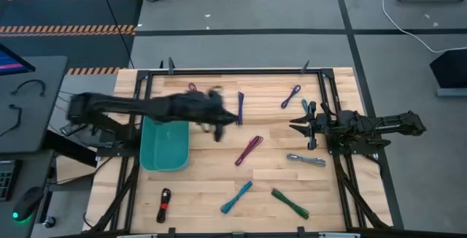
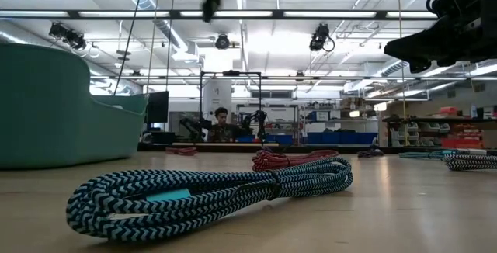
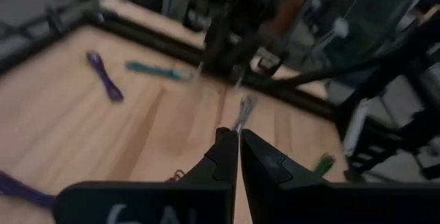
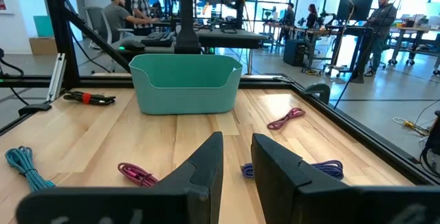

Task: Pick and place USB-C Cables
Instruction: Put the bottom red charger cable into the blue bin

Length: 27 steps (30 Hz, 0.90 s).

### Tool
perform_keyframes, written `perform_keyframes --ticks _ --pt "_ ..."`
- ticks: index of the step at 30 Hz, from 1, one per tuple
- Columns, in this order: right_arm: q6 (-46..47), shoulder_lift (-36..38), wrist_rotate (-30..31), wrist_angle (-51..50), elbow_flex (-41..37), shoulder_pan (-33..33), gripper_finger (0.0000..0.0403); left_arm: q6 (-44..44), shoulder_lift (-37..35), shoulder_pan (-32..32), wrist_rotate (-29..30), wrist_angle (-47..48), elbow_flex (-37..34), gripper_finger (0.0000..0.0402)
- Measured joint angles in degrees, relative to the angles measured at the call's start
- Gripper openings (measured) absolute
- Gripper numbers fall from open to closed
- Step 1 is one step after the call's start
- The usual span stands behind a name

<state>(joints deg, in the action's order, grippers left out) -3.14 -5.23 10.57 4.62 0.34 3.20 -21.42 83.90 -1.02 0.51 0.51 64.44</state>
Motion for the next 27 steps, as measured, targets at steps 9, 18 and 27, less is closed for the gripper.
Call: perform_keyframes --ticks 9,18,27 --pt "0.0 0.0 0.0 0.0 0.0 0.0 0.0082 6.6 23.8 3.6 -1.3 8.4 16.1 0.0056" --pt "0.0 0.0 0.0 0.1 0.0 0.0 0.0082 -17.3 36.3 6.4 10.1 22.1 23.7 0.0189" --pt "0.0 0.0 0.0 0.0 0.0 0.0 0.0082 -19.8 41.1 8.2 15.2 19.9 23.7 0.0196"
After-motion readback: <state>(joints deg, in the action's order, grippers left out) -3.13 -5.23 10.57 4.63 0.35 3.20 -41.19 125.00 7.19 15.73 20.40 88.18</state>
